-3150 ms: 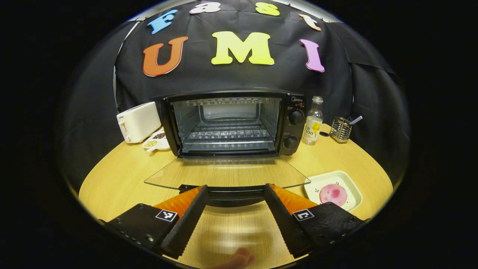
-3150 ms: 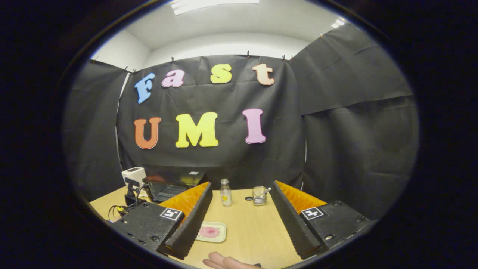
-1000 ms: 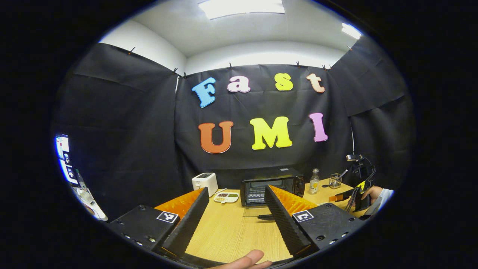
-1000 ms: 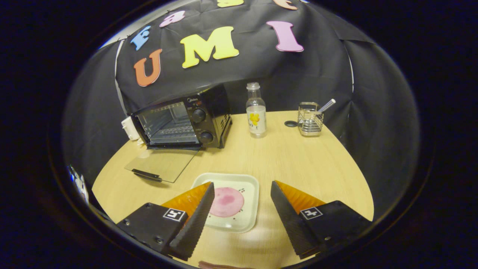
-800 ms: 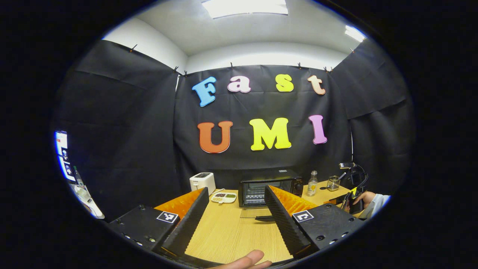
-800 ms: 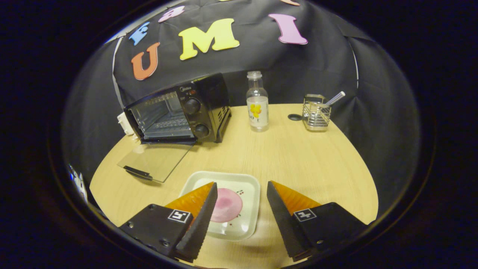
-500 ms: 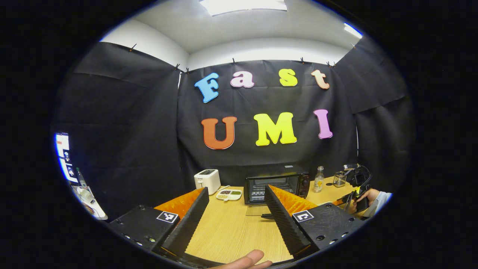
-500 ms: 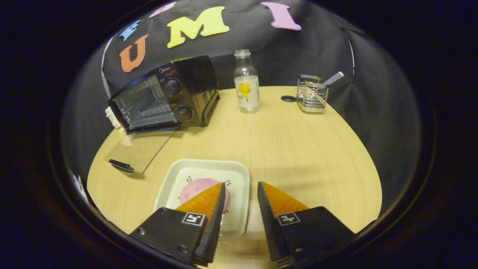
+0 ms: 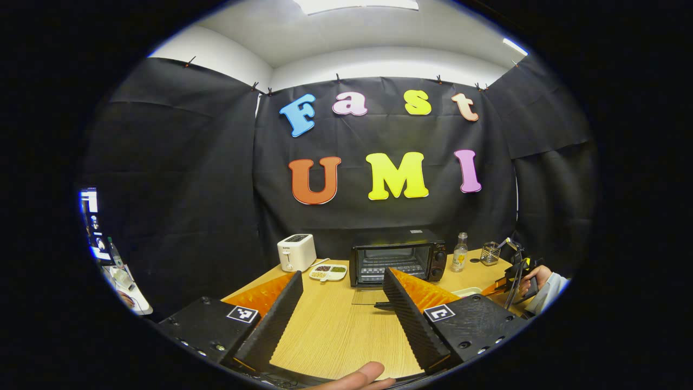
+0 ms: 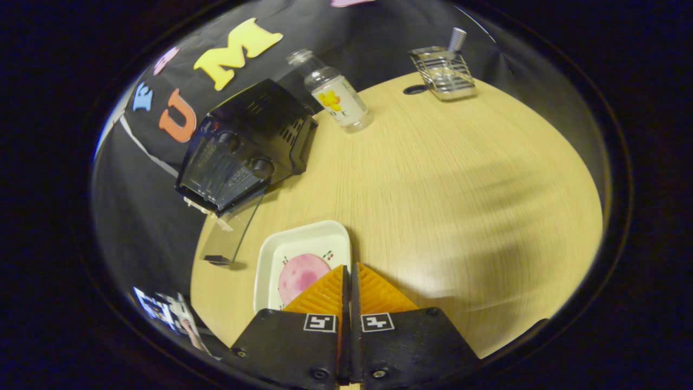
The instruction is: Open the electric oven with the left hand, put the food in, and close the electric oven.
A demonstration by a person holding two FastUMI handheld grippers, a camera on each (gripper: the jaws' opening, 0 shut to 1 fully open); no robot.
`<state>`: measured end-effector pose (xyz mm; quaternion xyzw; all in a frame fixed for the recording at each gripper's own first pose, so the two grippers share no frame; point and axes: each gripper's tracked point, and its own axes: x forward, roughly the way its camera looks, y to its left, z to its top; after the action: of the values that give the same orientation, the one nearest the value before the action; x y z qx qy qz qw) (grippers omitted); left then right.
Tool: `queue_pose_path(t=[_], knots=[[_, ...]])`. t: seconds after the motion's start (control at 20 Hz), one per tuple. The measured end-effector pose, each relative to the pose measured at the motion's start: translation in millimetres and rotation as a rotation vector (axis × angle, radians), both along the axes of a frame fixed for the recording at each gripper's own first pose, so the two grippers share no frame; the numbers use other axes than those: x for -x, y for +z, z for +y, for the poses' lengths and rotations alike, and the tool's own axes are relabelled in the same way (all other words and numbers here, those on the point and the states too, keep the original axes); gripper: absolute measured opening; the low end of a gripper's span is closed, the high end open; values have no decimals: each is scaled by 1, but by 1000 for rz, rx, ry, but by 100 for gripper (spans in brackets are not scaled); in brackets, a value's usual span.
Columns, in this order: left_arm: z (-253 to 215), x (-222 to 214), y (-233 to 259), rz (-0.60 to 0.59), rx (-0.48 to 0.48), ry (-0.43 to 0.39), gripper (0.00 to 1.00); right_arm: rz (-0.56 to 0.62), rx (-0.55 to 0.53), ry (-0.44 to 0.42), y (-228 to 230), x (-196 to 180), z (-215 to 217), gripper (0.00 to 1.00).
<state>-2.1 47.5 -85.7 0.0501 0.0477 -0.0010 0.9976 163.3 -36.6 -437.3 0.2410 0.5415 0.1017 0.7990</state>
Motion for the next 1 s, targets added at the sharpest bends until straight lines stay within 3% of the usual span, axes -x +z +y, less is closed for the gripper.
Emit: queue_pose_path(t=[0.25,0.65,1.0], knots=[[-2,17,5,-21,12,-6,95,46,-122,-89,4,15,-11,4],[8,43,7,-38,21,-10,95,-18,-118,-156,56,34,-29,4],[17,49,3,-41,48,-26,95,-109,-128,-102,128,40,23,4]])
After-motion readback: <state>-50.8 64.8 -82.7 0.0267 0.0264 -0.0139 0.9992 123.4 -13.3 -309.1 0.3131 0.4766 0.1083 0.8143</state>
